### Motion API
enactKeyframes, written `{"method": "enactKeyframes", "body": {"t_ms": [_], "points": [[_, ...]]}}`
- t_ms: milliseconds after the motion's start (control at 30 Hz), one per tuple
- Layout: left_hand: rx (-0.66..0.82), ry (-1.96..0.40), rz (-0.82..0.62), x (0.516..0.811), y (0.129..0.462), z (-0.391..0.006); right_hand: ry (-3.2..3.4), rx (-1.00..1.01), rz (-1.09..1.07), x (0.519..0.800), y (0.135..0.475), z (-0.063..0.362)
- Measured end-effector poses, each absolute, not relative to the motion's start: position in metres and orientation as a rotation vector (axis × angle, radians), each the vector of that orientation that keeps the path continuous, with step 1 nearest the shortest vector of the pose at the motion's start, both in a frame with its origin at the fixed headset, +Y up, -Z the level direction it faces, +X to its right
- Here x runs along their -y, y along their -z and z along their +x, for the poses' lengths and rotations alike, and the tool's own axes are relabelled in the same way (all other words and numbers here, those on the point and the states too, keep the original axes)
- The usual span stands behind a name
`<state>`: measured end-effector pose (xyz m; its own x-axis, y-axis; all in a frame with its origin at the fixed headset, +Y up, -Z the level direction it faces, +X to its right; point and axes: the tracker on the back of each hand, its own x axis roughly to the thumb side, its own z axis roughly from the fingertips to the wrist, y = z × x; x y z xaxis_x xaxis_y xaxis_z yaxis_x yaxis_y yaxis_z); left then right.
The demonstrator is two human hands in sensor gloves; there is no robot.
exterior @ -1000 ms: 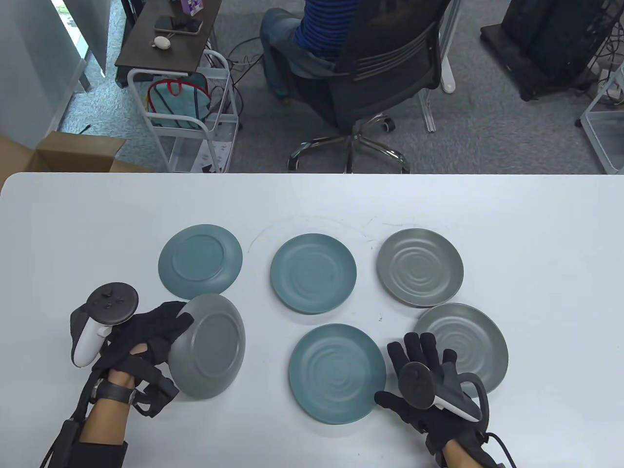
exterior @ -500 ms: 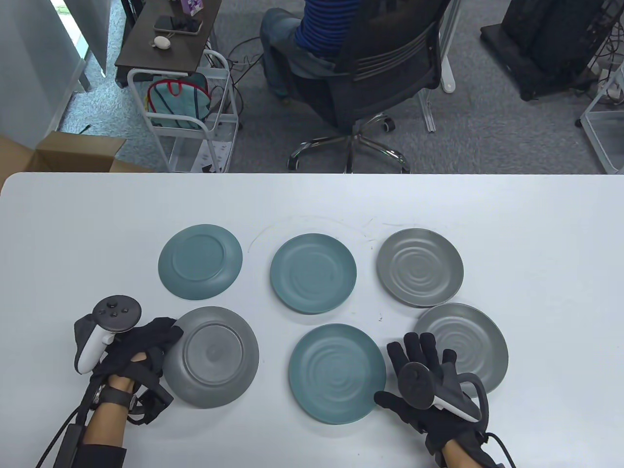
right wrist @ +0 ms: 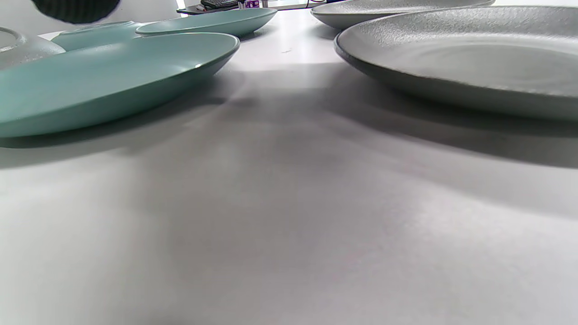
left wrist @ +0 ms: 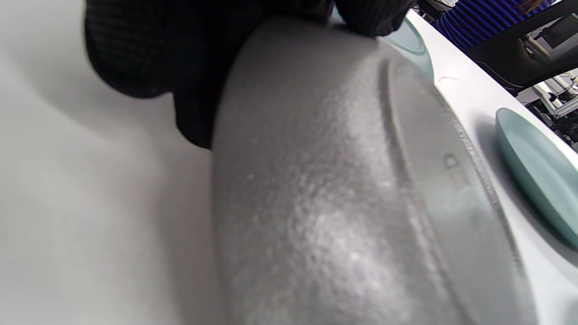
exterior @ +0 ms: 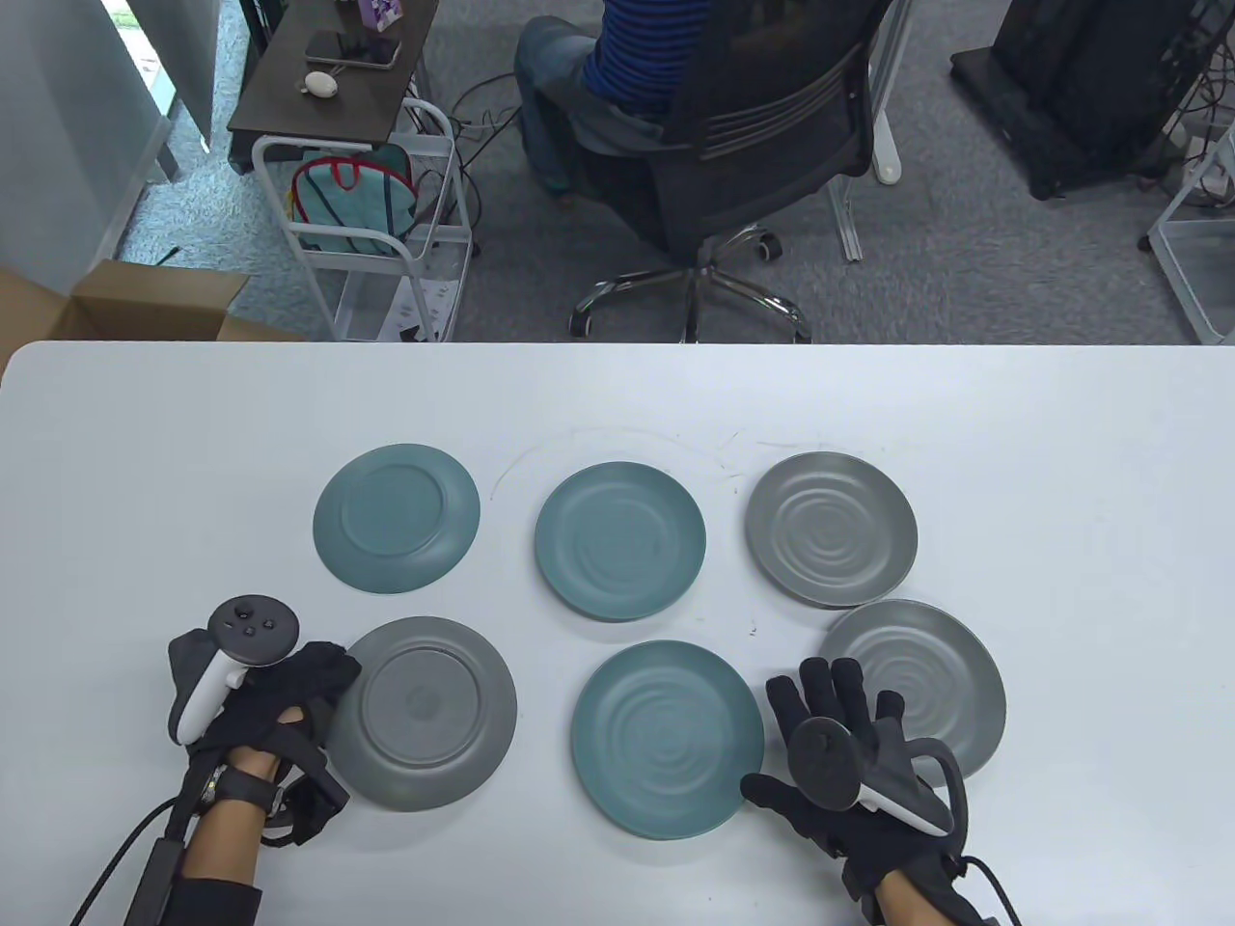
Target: Flip plate to back facing up
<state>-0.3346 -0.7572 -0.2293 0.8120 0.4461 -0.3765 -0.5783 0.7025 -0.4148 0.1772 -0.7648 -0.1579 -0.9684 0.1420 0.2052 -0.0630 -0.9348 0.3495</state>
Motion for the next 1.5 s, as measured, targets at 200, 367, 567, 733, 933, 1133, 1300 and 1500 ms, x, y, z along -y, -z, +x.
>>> {"method": "enactKeyframes", "body": {"t_ms": [200, 367, 567, 733, 933, 1133, 1300, 1500], "points": [[-0.268, -0.513, -0.540, 0.762, 0.228, -0.332, -2.971, -0.522, 0.349, 0.765, 0.158, 0.177], [-0.276, -0.466, -0.535, 0.765, 0.228, -0.330, -2.970, -0.519, 0.349, 0.765, 0.157, 0.177], [-0.289, -0.414, -0.538, 0.764, 0.229, -0.326, -2.969, -0.515, 0.350, 0.765, 0.157, 0.177], [-0.292, -0.284, -0.522, 0.762, 0.230, -0.320, -2.967, -0.513, 0.351, 0.765, 0.157, 0.176], [-0.296, -0.193, -0.506, 0.761, 0.232, -0.311, -2.968, -0.511, 0.354, 0.765, 0.157, 0.176], [-0.285, -0.084, -0.486, 0.762, 0.232, -0.303, -2.967, -0.508, 0.360, 0.765, 0.156, 0.176], [-0.281, -0.041, -0.485, 0.762, 0.233, -0.298, -2.968, -0.510, 0.367, 0.765, 0.156, 0.174], [-0.268, -0.047, -0.472, 0.756, 0.235, -0.292, -2.967, -0.509, 0.374, 0.766, 0.156, 0.173]]}}
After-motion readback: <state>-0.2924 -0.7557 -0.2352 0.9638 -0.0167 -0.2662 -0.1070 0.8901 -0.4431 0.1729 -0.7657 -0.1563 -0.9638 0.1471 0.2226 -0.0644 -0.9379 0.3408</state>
